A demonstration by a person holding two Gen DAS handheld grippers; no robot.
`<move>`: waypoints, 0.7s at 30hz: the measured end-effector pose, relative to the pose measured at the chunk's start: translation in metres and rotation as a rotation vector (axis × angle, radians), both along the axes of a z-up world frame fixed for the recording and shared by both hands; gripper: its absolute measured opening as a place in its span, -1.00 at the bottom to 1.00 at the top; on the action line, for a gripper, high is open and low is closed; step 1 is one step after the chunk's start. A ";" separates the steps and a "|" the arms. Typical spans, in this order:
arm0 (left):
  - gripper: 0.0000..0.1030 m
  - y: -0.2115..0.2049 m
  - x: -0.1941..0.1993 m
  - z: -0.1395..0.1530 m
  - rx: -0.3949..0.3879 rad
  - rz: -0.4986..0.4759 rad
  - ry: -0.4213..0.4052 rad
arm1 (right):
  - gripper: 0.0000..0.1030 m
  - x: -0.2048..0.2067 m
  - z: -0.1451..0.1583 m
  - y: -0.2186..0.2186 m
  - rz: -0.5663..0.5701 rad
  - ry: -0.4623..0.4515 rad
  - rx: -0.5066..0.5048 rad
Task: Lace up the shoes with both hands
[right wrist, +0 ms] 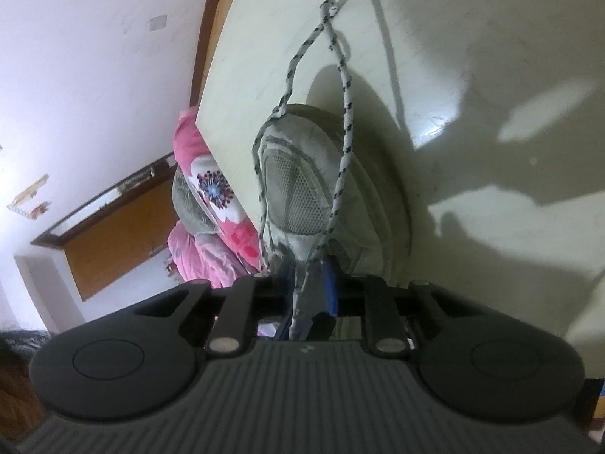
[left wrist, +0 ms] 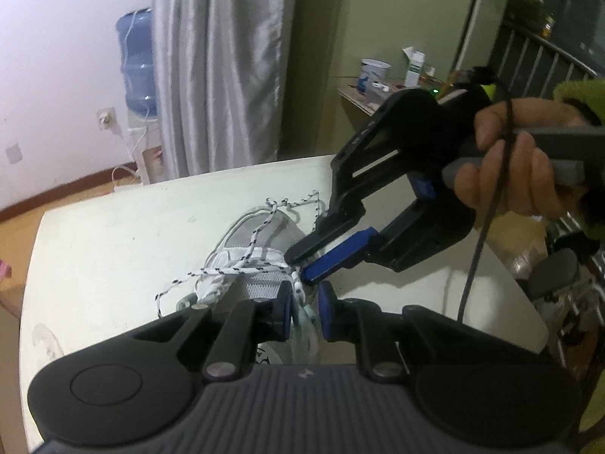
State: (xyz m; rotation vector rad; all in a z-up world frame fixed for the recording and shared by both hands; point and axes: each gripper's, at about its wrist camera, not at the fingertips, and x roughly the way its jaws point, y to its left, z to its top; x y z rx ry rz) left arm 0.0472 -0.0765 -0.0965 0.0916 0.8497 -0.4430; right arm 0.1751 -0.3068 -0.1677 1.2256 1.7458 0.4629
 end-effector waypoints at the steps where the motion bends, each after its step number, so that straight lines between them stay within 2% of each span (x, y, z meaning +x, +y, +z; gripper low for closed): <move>1: -0.71 -0.001 0.000 0.000 0.006 -0.013 -0.007 | -0.79 -0.001 0.000 0.001 -0.006 0.003 -0.005; 3: -0.71 -0.003 -0.002 -0.001 0.023 -0.043 -0.026 | -0.85 -0.004 0.001 0.002 -0.015 0.007 -0.015; 10: -0.71 -0.008 -0.006 -0.006 0.070 -0.135 -0.075 | -0.88 0.004 -0.007 0.002 -0.032 0.006 -0.031; 14: -0.71 -0.007 -0.009 -0.008 0.076 -0.170 -0.094 | -0.89 0.002 -0.007 0.002 -0.025 0.001 -0.037; 21: -0.71 -0.003 -0.008 -0.009 0.056 -0.187 -0.101 | -0.94 0.033 -0.008 0.026 0.026 -0.020 -0.048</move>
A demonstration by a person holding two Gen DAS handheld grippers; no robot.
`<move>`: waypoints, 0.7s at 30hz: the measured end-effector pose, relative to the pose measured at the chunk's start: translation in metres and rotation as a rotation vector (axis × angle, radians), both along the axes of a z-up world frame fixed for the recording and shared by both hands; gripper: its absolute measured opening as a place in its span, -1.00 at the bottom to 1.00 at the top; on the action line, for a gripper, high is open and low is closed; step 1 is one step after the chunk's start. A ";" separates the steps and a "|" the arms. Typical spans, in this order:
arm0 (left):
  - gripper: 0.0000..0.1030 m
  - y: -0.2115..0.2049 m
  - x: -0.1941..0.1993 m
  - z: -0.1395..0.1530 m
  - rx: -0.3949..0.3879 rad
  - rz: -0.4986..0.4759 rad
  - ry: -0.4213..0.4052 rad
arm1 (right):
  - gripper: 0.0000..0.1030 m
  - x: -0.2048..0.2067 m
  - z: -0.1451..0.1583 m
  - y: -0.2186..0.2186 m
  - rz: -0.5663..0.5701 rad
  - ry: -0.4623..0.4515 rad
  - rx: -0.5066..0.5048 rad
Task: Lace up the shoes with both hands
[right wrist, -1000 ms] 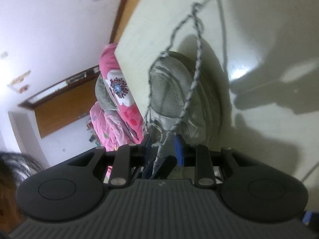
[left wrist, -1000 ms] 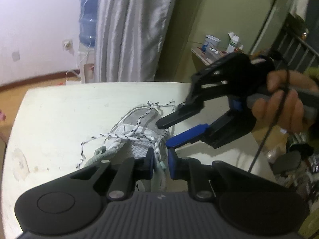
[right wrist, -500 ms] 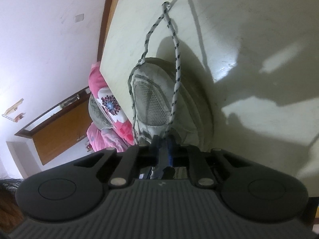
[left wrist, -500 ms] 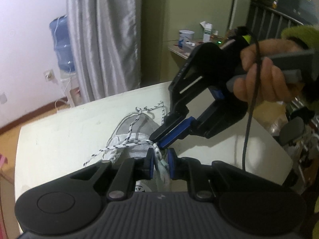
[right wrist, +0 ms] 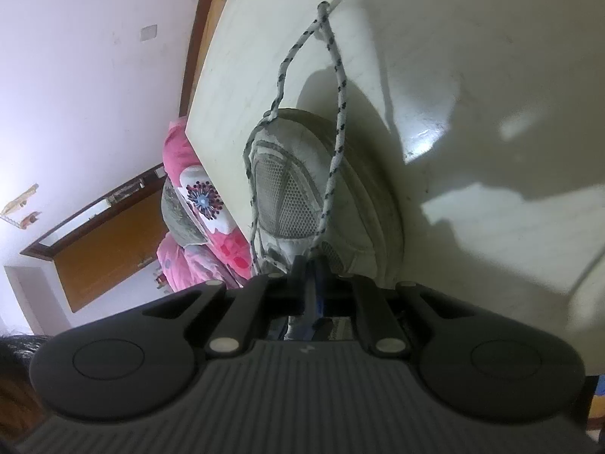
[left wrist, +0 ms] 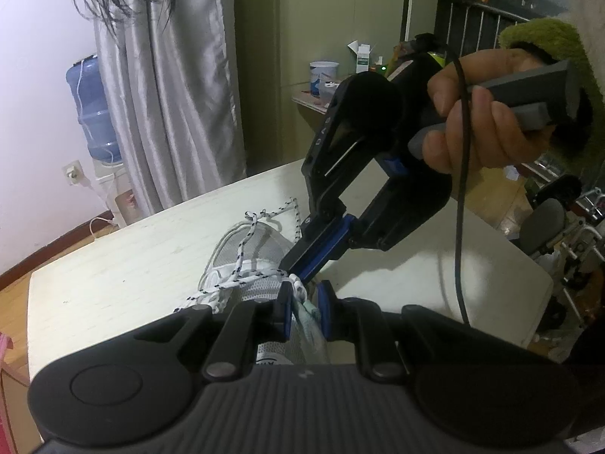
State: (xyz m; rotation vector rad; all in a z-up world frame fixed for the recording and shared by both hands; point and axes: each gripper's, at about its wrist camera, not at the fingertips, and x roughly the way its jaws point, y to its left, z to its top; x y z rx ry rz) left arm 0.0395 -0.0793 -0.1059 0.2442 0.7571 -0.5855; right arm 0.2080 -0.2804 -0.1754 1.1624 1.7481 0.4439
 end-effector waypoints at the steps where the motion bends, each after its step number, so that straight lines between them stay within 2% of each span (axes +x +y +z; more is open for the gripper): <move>1: -0.72 0.001 0.000 0.000 -0.002 -0.002 -0.001 | -0.94 0.001 0.000 0.002 0.007 -0.006 -0.002; 21: -0.72 0.004 -0.006 -0.004 -0.002 -0.062 -0.027 | -0.97 0.014 0.018 0.006 0.080 -0.123 -0.033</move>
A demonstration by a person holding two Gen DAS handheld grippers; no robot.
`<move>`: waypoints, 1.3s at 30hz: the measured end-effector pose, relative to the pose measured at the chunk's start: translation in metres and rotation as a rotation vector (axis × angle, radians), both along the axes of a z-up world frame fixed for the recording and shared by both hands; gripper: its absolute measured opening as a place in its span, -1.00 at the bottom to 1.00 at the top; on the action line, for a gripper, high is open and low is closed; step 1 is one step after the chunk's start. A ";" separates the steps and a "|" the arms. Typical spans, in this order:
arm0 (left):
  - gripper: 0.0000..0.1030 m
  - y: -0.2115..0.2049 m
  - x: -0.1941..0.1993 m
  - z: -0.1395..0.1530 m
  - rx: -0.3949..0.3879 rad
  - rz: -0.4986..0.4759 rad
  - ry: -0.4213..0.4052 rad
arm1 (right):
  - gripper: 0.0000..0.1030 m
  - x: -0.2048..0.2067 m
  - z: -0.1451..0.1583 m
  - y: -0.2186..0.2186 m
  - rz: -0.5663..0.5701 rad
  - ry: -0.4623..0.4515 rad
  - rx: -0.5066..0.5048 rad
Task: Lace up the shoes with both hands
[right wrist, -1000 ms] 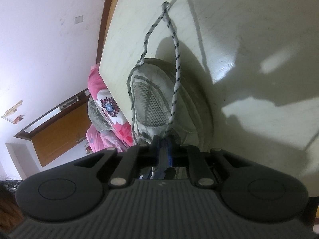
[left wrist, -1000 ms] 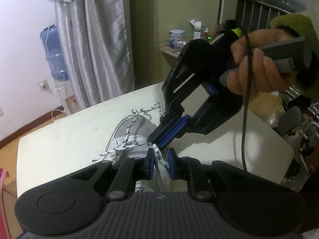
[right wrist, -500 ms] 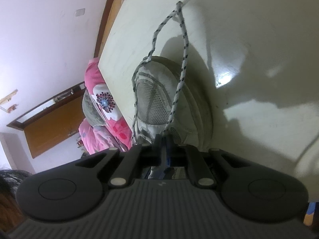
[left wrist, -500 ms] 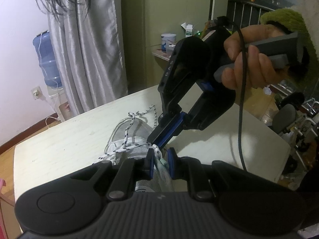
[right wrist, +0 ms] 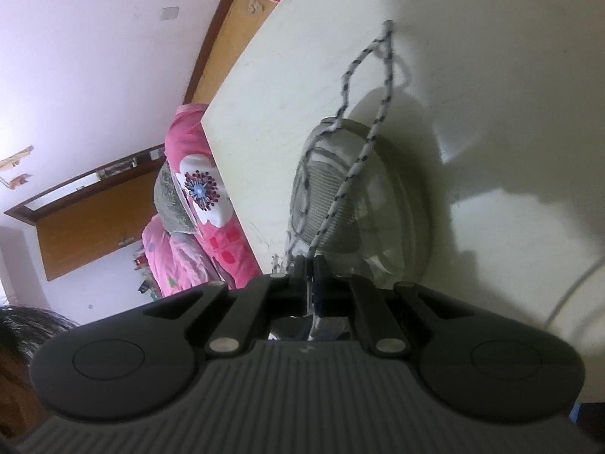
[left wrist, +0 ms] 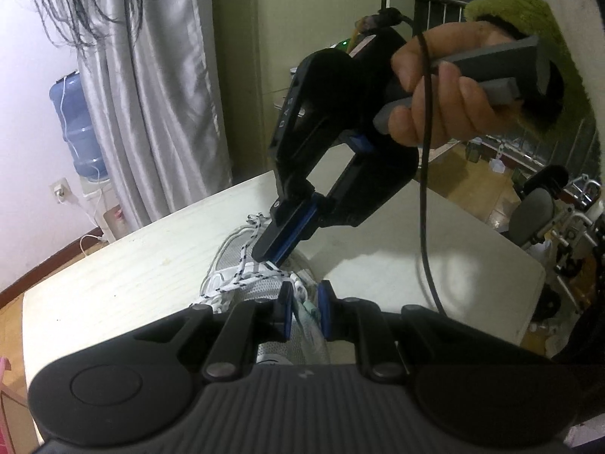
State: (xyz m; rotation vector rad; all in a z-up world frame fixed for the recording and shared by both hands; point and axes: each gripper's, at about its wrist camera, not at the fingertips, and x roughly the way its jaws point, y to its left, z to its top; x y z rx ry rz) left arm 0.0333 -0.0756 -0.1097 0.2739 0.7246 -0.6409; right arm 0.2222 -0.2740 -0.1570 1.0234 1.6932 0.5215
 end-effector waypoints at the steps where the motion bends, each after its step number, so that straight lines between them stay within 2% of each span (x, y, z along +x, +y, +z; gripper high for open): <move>1: -0.72 0.001 0.001 0.000 -0.005 0.005 0.004 | -0.97 0.000 0.000 -0.001 0.001 -0.001 -0.003; 7: -0.73 0.003 0.001 -0.001 -0.019 0.020 0.007 | -0.97 -0.005 0.000 -0.012 -0.027 0.008 -0.023; 19: -0.73 -0.004 -0.001 -0.001 0.042 -0.045 -0.037 | -0.97 -0.019 -0.013 -0.020 -0.117 0.085 -0.002; 31: -0.72 -0.011 -0.006 -0.003 0.096 -0.093 -0.079 | -0.97 -0.029 -0.013 -0.022 -0.140 0.102 0.001; 39: -0.72 -0.015 -0.003 -0.003 0.099 -0.090 -0.082 | -0.97 -0.038 -0.017 -0.019 -0.161 0.103 -0.008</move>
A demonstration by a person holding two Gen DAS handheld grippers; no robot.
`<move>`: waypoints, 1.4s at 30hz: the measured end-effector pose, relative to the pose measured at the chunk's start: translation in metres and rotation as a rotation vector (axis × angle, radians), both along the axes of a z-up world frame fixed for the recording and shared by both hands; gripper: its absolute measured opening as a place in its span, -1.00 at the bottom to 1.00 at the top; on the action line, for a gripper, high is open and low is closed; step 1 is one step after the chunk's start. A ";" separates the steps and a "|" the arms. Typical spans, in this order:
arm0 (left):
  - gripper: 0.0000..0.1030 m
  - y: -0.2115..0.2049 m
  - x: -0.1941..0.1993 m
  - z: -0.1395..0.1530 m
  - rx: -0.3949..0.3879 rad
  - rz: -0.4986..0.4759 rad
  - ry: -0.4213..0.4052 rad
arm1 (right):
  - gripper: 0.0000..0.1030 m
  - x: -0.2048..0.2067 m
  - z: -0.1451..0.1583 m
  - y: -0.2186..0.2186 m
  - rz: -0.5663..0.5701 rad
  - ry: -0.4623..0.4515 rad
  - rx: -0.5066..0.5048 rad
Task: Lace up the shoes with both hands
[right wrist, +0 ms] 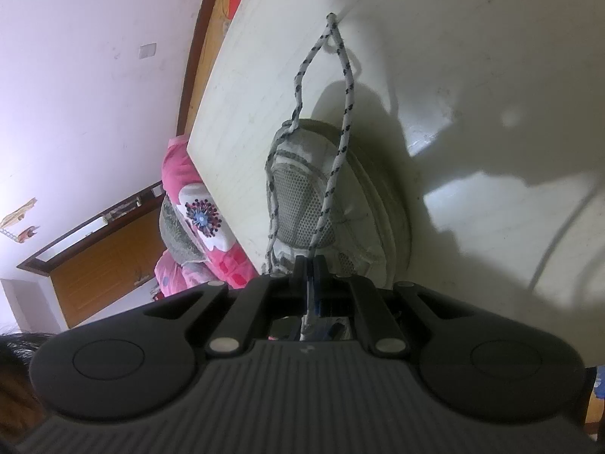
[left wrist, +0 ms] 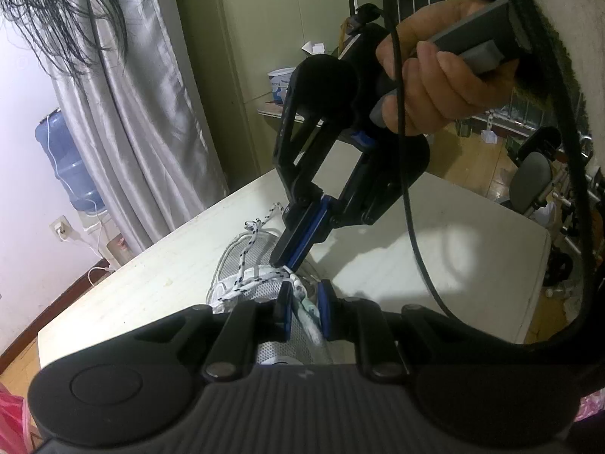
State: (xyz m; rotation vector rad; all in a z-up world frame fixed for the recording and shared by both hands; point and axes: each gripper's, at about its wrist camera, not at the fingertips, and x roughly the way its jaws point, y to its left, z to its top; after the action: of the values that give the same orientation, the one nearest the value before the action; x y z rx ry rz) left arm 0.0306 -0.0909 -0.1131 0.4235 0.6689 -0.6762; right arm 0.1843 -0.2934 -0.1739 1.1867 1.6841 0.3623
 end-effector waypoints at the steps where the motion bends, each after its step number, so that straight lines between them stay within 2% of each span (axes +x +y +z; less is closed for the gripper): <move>1: -0.72 0.000 0.000 0.000 0.000 0.000 -0.001 | -0.97 0.000 -0.001 -0.001 -0.003 0.001 -0.001; 9: -0.72 -0.001 0.002 -0.002 0.000 0.004 -0.001 | -0.97 -0.003 -0.005 -0.008 -0.002 -0.008 -0.012; 12: -0.72 -0.001 0.002 -0.002 0.003 0.004 -0.004 | -0.97 -0.014 0.016 -0.008 -0.012 -0.007 -0.020; 31: -0.71 -0.010 0.001 -0.002 -0.002 0.021 -0.005 | -0.97 -0.018 0.035 0.007 -0.030 -0.037 -0.046; 37: -0.71 -0.009 0.000 -0.002 -0.003 0.020 -0.006 | -0.97 -0.015 0.034 0.014 -0.033 -0.039 -0.043; 40: -0.71 -0.009 0.000 -0.002 -0.005 0.022 -0.006 | -0.97 -0.021 0.017 -0.012 -0.034 -0.038 -0.037; 42: -0.71 -0.009 0.001 -0.002 -0.005 0.023 -0.007 | -0.97 -0.021 0.017 -0.008 -0.036 -0.038 -0.039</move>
State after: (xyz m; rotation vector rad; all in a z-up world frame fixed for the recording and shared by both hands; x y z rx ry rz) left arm 0.0312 -0.0997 -0.1151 0.4128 0.6647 -0.6543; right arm 0.1628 -0.3009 -0.1571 1.1729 1.6277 0.3263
